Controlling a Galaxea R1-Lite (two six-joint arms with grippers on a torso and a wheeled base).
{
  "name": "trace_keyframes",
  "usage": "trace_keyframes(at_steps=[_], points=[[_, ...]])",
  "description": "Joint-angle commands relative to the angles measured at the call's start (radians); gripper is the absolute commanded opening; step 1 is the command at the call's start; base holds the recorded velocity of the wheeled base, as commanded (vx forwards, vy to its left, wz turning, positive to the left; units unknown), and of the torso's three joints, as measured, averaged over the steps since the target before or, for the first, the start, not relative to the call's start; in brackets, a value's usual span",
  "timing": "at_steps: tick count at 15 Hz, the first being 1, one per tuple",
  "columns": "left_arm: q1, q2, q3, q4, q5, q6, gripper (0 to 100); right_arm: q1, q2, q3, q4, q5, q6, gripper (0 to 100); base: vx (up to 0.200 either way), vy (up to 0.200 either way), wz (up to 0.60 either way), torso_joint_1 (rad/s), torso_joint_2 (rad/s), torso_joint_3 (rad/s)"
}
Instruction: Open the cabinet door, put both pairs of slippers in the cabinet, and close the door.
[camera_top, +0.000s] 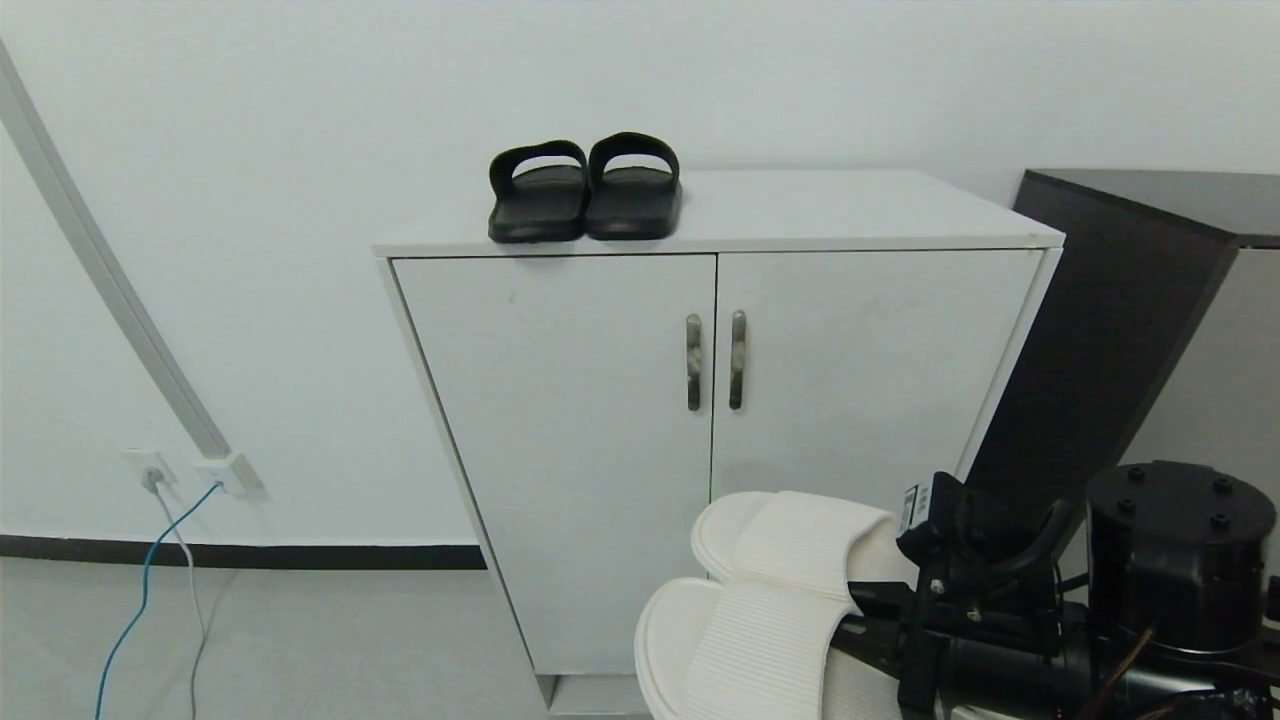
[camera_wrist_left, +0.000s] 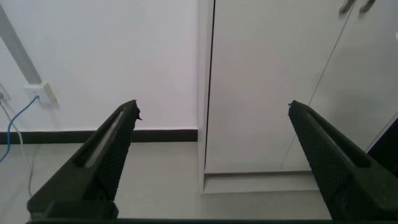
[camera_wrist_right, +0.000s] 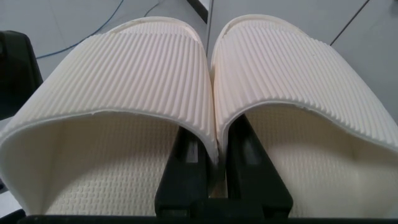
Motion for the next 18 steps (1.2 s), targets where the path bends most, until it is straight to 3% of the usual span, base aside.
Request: trace_keyframes(at_steps=[1, 6, 12, 14, 16, 18], points=[[0.000, 0.000, 0.000, 0.000, 0.000, -0.001, 100, 0.004, 0.002, 0.001, 0.000, 0.001, -0.001, 0, 0.000, 0.000, 0.00, -0.085, 0.45, 0.364], [0.000, 0.000, 0.000, 0.002, -0.001, 0.001, 100, 0.004, 0.000, 0.001, 0.000, 0.001, -0.001, 0, 0.000, 0.000, 0.00, -0.033, 0.39, 0.347], [0.000, 0.000, -0.001, 0.002, -0.001, 0.009, 100, 0.007, 0.005, 0.006, 0.001, 0.002, -0.001, 0, 0.000, 0.000, 0.00, 0.000, 0.00, 0.000], [-0.001, 0.011, -0.027, -0.003, -0.011, 0.038, 100, 0.007, 0.010, 0.011, 0.000, 0.002, -0.001, 0, 0.000, 0.000, 0.00, 0.000, 0.00, 0.000], [-0.007, 0.135, -0.173, 0.009, -0.109, 0.018, 100, 0.007, 0.011, 0.011, 0.000, 0.004, 0.000, 0, 0.000, 0.000, 0.00, 0.000, 0.00, 0.000], [-0.017, 0.289, -0.201, -0.015, -0.192, 0.032, 100, 0.007, 0.007, 0.014, -0.002, 0.004, -0.001, 0, 0.000, 0.000, 0.00, 0.000, 0.00, 0.000]])
